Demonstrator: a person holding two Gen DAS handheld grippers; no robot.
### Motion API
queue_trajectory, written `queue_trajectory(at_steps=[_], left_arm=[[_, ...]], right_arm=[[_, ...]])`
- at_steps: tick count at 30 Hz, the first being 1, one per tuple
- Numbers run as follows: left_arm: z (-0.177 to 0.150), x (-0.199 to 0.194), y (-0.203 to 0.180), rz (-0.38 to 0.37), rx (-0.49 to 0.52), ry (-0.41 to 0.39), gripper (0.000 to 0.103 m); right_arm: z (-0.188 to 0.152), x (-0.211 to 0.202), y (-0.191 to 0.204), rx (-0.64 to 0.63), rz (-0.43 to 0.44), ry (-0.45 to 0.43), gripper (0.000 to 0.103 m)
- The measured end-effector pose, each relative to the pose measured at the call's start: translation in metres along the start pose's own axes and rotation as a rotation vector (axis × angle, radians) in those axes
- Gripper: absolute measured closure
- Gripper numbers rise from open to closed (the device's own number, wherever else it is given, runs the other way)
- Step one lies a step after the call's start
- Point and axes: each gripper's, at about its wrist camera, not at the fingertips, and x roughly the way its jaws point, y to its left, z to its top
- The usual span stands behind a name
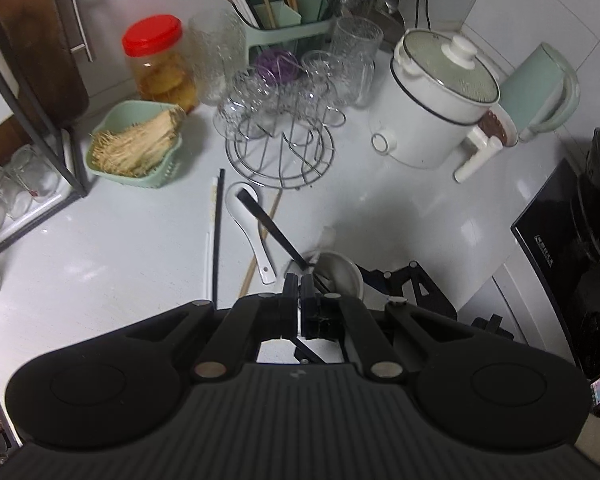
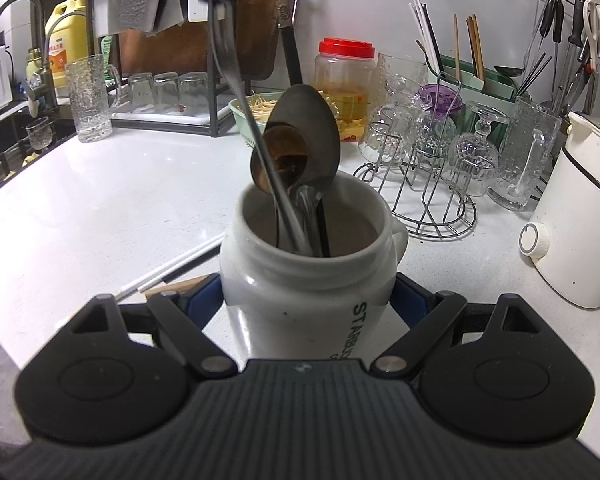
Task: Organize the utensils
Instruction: 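Carry the white chopstick over the mug and lower it in, then open the left tool to release the white chopstick in the mug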
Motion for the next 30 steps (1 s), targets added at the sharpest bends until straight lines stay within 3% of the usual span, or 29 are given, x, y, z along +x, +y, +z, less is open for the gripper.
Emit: queue_trajectory(at_steps=[11, 13, 16, 24, 30], left_arm=[[-0.002, 0.011, -0.009, -0.003, 0.022, 0.016, 0.101], [-0.002, 0.009, -0.009, -0.021, 0.024, 0.008, 0.095], [-0.005, 0.002, -0.009, -0.03, 0.017, -0.027, 0.087], [-0.021, -0.024, 0.0, -0.053, -0.03, -0.16, 0.086], [-0.039, -0.025, 0.021, -0.078, -0.109, -0.207, 0.086]], right_arm=[[0.0, 0.0, 0.001, 0.0, 0.003, -0.001, 0.012], [0.0, 0.0, 0.001, 0.0, 0.003, -0.001, 0.012], [0.0, 0.0, 0.001, 0.0, 0.005, 0.001, 0.012], [0.002, 0.002, -0.003, 0.009, -0.008, 0.007, 0.012], [0.004, 0.004, -0.007, 0.016, -0.017, 0.018, 0.012]])
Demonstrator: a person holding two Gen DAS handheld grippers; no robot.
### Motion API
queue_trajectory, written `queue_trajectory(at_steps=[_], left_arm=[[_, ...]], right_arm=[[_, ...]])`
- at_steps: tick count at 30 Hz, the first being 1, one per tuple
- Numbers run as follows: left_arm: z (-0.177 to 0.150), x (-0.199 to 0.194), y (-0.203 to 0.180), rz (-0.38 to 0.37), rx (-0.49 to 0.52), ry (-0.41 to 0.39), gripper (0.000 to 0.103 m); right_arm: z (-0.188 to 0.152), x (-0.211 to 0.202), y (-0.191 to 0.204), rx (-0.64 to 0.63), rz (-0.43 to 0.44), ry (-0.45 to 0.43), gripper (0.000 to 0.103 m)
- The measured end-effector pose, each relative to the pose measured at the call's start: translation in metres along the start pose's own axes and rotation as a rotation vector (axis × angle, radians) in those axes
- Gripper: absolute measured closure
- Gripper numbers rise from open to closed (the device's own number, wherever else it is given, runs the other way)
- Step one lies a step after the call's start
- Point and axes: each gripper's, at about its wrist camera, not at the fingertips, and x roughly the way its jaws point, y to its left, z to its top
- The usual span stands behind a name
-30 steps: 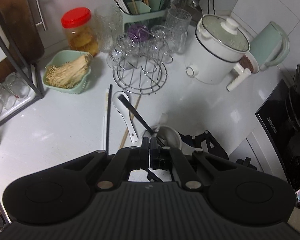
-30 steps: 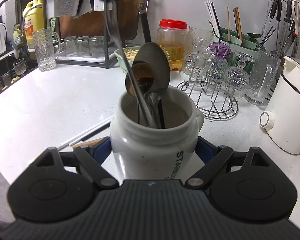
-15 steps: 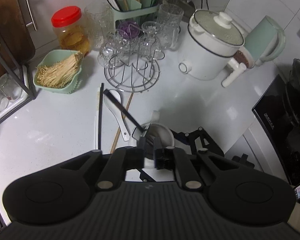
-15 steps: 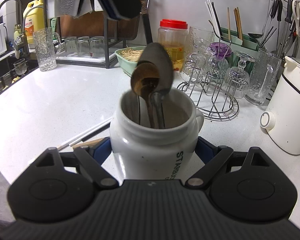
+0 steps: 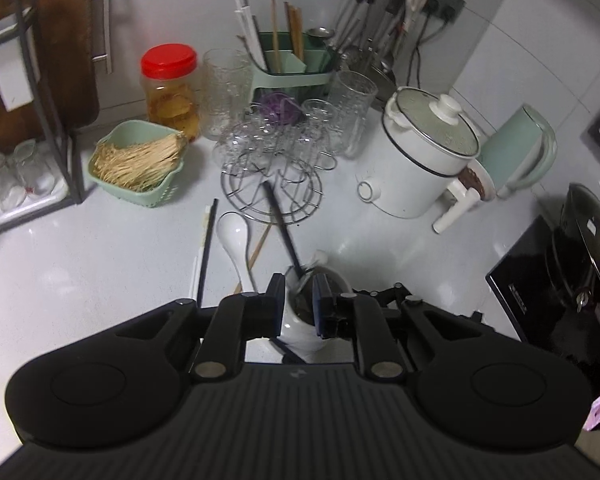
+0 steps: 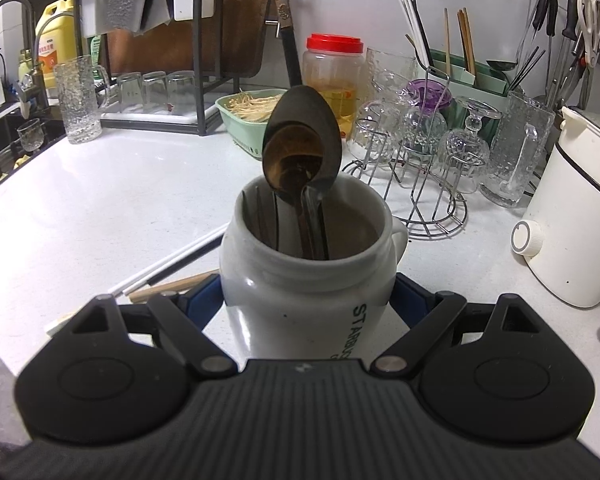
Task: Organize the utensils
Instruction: 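Open the left tool to release the white chopstick in the mug, then move the left tool back toward the white ceramic spoon on the counter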
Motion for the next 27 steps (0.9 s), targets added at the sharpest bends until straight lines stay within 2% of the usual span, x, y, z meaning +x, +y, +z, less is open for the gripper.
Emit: queue_trajectory(at_steps=[16, 22, 27], left_arm=[[-0.037, 0.017, 0.05, 0.004, -0.122, -0.067, 0.086], [-0.051, 0.033, 0.069, -0.003, -0.195, -0.053, 0.086], [-0.053, 0.049, 0.081, 0.008, -0.205, -0.013, 0.086]], right_arm=[[0.002, 0.003, -0.005, 0.025, -0.031, 0.015, 0.012], [0.0, 0.001, -0.01, 0.037, -0.049, 0.016, 0.012], [0.001, 0.0, -0.011, 0.059, -0.077, 0.028, 0.012]])
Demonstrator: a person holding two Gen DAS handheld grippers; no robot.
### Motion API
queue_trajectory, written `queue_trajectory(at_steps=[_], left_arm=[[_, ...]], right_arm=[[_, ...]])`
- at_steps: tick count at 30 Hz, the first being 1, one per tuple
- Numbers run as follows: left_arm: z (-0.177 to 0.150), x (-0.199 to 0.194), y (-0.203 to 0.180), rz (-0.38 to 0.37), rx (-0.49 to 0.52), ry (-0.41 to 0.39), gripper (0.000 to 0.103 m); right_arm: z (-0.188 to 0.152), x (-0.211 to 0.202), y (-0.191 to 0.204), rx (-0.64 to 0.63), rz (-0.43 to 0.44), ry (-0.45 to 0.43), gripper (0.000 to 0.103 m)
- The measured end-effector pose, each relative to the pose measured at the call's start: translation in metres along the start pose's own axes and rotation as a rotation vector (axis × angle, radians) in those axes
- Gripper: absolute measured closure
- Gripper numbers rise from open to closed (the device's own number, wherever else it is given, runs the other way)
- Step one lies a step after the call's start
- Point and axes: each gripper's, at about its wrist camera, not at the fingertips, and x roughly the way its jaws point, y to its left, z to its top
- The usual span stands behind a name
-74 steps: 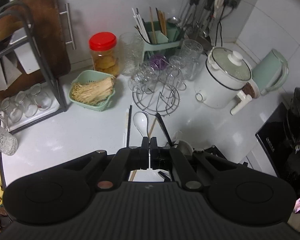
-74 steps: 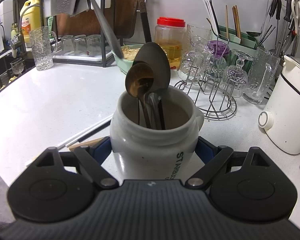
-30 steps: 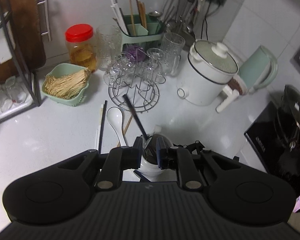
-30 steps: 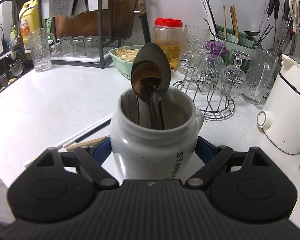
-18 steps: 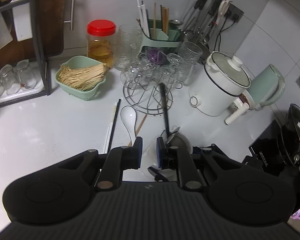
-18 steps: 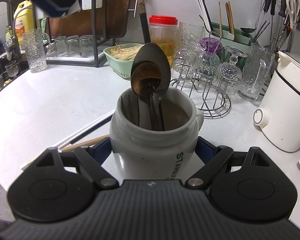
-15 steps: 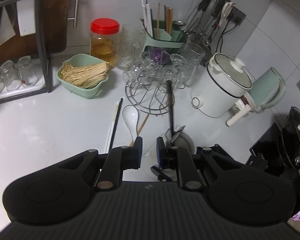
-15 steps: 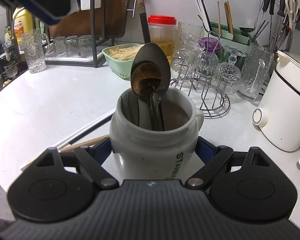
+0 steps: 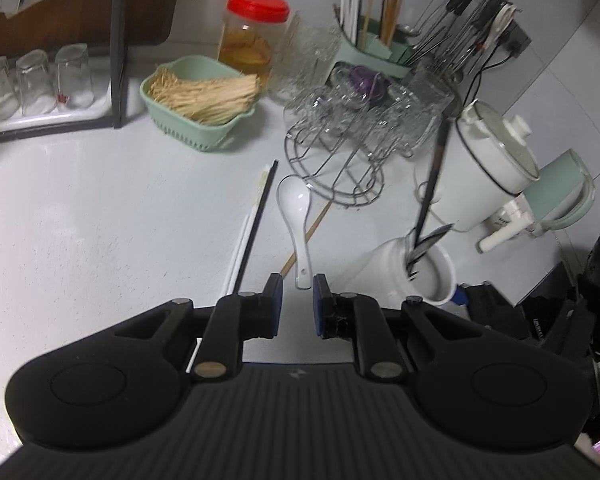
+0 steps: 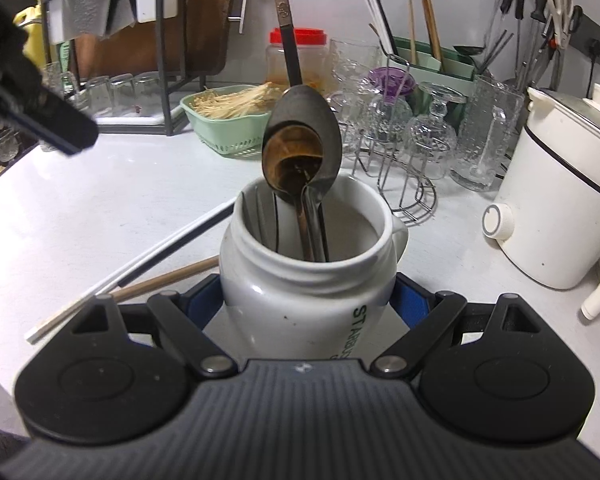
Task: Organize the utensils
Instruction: 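Move the left tool back toward the white ceramic spoon on the counter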
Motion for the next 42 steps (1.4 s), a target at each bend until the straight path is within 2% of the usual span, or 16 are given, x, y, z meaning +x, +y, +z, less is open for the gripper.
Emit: queue_trajectory(at_steps=[8, 12, 17, 19, 25, 35, 42], left_arm=[[0.019, 0.01, 0.02, 0.037, -0.003, 0.024, 0.086], [0.032, 0.023, 0.029, 0.023, 0.001, 0.03, 0.086], [0.048, 0.062, 0.031, -0.038, 0.018, 0.064, 0.085], [0.054, 0.079, 0.029, -0.066, 0.023, 0.061, 0.08], [0.064, 0.128, 0.012, -0.123, 0.156, 0.072, 0.08], [0.089, 0.186, 0.039, -0.19, 0.048, 0.134, 0.081], [0.103, 0.209, 0.037, -0.239, 0.076, 0.163, 0.08]], right_arm=[[0.003, 0.004, 0.003, 0.037, -0.038, 0.003, 0.012], [0.003, 0.005, 0.004, 0.042, -0.05, 0.002, 0.012], [0.002, 0.004, 0.003, 0.049, -0.051, -0.006, 0.012], [0.002, 0.004, 0.004, 0.05, -0.053, -0.01, 0.012], [0.001, 0.005, 0.002, 0.05, -0.055, -0.018, 0.012], [0.004, 0.01, -0.003, 0.058, -0.069, -0.018, 0.012], [0.007, 0.014, -0.006, 0.054, -0.064, -0.007, 0.012]])
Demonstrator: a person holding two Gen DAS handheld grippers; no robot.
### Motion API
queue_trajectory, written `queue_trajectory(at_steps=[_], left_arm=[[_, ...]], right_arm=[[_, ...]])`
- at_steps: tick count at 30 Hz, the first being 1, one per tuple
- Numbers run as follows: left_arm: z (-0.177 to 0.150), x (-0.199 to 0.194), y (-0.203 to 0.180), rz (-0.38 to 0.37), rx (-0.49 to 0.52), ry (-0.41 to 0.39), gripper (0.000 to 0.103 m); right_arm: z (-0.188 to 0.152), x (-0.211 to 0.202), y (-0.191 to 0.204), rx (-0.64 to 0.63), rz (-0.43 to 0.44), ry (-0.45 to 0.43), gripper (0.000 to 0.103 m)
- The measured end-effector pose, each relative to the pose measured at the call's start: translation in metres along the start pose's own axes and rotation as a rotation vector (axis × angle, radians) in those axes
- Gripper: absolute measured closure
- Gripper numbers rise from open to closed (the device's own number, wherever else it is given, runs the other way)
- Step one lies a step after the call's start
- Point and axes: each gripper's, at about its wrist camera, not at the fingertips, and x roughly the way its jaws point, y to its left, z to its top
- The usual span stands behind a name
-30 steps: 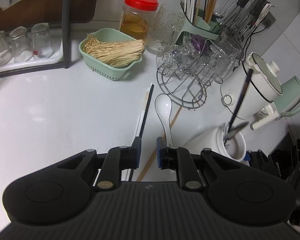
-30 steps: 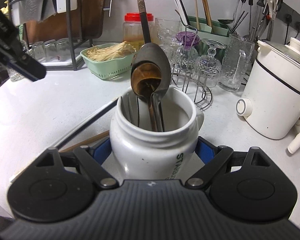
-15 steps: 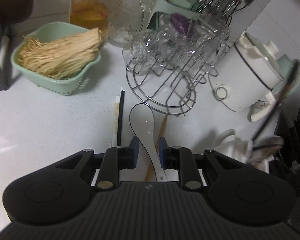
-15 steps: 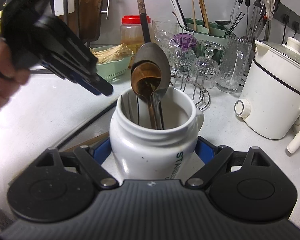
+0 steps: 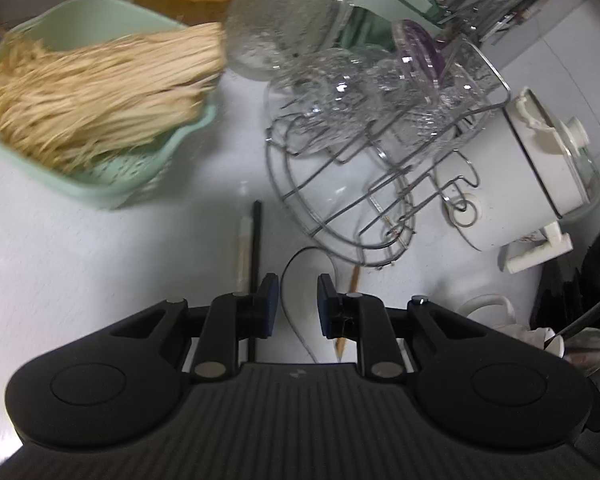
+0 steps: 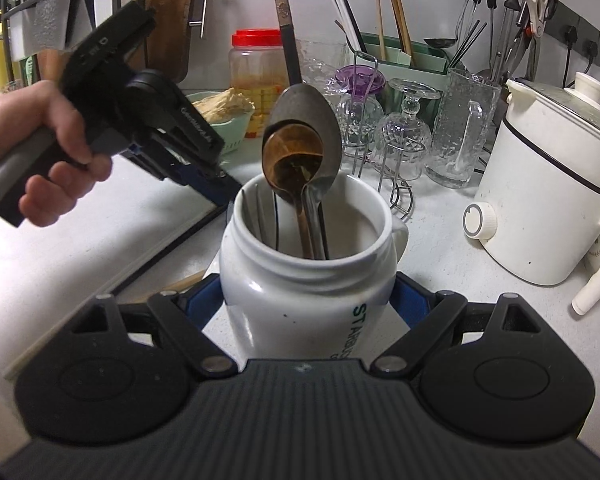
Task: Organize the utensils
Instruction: 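Move the left tool back toward the white ceramic spoon on the counter, then close the left tool on the white ceramic spoon handle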
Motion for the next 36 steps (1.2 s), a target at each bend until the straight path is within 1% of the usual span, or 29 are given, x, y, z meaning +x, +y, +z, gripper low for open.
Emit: queue_trajectory(at_steps=[2, 5, 13, 17, 20, 23, 24, 28, 30, 36], left_arm=[[0.004, 0.006, -0.004, -0.003, 0.035, 0.023, 0.08], [0.006, 0.014, -0.009, 0.02, 0.097, 0.044, 0.08], [0.013, 0.023, -0.005, -0.019, 0.082, 0.055, 0.08], [0.013, 0.024, -0.014, 0.0, 0.156, 0.076, 0.08], [0.013, 0.025, -0.018, 0.0, 0.176, 0.112, 0.08], [0.014, 0.027, -0.023, 0.028, 0.212, 0.124, 0.086], [0.013, 0.028, -0.025, 0.041, 0.226, 0.126, 0.09], [0.013, 0.026, -0.031, 0.063, 0.259, 0.129, 0.096], [0.012, 0.021, -0.034, 0.086, 0.275, 0.117, 0.097], [0.002, 0.002, -0.041, 0.141, 0.274, 0.071, 0.098]], right_arm=[[0.0, 0.0, 0.0, -0.002, 0.0, 0.004, 0.012], [0.0, 0.0, 0.0, -0.003, 0.001, 0.004, 0.012], [0.0, 0.0, 0.001, -0.004, 0.002, 0.007, 0.012], [0.0, 0.0, 0.001, -0.004, 0.003, 0.008, 0.012], [0.0, 0.0, 0.001, -0.002, 0.003, 0.007, 0.012], [0.0, 0.001, 0.001, -0.001, 0.004, 0.007, 0.012], [0.0, 0.001, 0.001, -0.001, 0.005, 0.007, 0.012], [0.001, 0.001, 0.001, -0.002, 0.009, 0.007, 0.012], [0.001, 0.002, 0.0, -0.001, 0.011, 0.007, 0.012], [0.002, 0.004, 0.001, -0.002, 0.009, 0.009, 0.012]])
